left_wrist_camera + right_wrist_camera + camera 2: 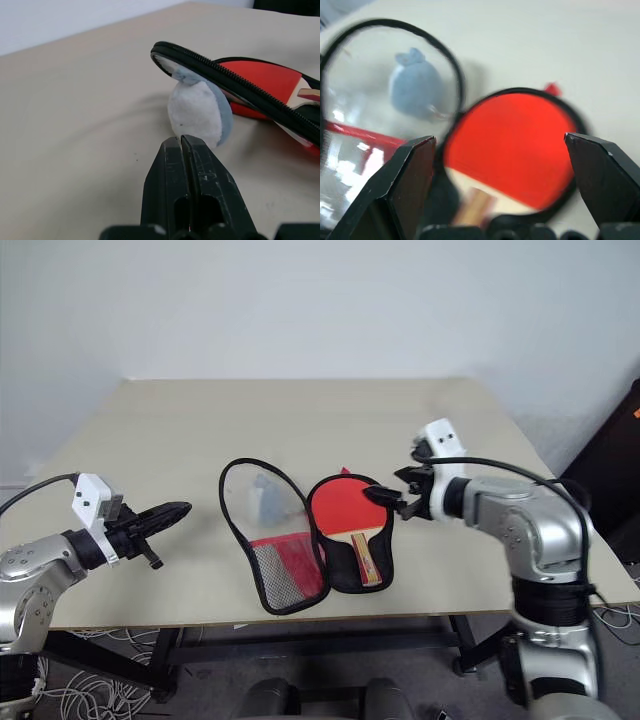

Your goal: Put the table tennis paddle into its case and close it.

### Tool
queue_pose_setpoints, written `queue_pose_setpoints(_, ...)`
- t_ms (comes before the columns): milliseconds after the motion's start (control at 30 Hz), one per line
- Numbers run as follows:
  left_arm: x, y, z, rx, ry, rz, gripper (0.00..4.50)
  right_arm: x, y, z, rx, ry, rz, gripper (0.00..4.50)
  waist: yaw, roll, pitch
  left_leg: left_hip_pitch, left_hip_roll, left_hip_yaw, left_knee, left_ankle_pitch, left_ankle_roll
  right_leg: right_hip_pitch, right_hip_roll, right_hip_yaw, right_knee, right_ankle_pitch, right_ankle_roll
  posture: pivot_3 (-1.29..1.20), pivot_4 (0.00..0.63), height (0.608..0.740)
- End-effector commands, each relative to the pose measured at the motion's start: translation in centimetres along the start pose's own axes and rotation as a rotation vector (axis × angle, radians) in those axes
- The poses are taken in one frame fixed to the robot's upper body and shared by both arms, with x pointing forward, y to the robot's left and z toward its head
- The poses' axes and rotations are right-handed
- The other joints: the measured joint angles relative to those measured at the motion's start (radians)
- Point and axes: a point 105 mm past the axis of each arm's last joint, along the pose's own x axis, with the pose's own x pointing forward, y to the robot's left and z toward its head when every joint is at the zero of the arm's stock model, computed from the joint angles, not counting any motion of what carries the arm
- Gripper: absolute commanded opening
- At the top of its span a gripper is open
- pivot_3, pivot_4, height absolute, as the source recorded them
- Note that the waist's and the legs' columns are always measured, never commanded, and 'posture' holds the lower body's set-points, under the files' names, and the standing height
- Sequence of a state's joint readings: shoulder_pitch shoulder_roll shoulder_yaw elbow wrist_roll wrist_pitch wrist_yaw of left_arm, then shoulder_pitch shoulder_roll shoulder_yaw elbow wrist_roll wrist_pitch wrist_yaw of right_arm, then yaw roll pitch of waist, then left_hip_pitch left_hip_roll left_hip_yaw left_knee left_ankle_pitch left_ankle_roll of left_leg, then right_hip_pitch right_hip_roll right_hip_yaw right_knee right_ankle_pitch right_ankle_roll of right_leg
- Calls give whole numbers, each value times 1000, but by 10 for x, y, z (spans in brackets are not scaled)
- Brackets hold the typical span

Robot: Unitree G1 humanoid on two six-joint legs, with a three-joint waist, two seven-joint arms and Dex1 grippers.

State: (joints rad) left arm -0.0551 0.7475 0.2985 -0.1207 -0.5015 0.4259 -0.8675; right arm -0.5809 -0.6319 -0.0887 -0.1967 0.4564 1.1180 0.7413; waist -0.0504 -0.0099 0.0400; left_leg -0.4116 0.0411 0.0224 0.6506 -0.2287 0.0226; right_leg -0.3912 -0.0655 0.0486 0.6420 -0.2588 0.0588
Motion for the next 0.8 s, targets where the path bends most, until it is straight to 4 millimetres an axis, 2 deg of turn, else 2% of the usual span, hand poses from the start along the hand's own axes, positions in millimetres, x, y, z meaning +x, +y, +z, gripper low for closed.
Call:
queue_pose_setpoints(33,1,-7,0,24,-12,-16,0,-6,-18,12,-92,-24,-22,4451,0,0,0,0,0,0,0,0,0,0,0,0,0,0,0,0,0,740)
queue_pose_setpoints(100,3,-10,-8,36,16,-19,0,-5,-23,13,-114,-21,-28,4451,0,0,0,0,0,0,0,0,0,0,0,0,0,0,0,0,0,740)
queue_pose_setpoints(200,5,-8,-15,76,46,15,0,-2,-20,22,-132,-51,-2,4451,1,0,0,0,0,1,0,0,0,-1,0,1,1,0,0,0,0,740)
queue_pose_setpoints(333,23,-21,-7,72,-18,-1,0,9,-9,36,-161,-99,47,4451,3,0,0,0,0,1,1,0,0,0,0,1,1,0,0,0,0,740)
queue_pose_setpoints(433,32,-28,-5,59,-51,-3,0,18,-8,37,-146,-108,43,4451,5,-1,0,0,-1,0,1,0,0,1,0,1,0,0,0,0,0,740)
queue_pose_setpoints(500,51,-50,16,47,-135,-70,0,18,-10,41,-152,-123,42,4451,7,-1,0,-1,-1,-1,2,0,0,1,0,1,1,0,0,0,0,740)
queue_pose_setpoints(567,67,-66,26,55,-168,-128,0,17,-15,43,-150,-129,21,4451,17,-1,0,-2,-2,-1,3,0,0,1,-1,1,1,0,0,0,0,740)
queue_pose_setpoints(667,87,-78,36,82,-188,-182,0,15,-18,45,-151,-137,14,4451,25,-1,0,-2,-2,-1,4,0,0,1,0,1,1,1,1,0,0,740)
queue_pose_setpoints(800,114,-89,62,89,-257,-237,0,12,-25,47,-154,-146,-12,4451,28,-1,0,-2,-2,-2,5,0,0,1,1,1,1,1,1,0,0,740)
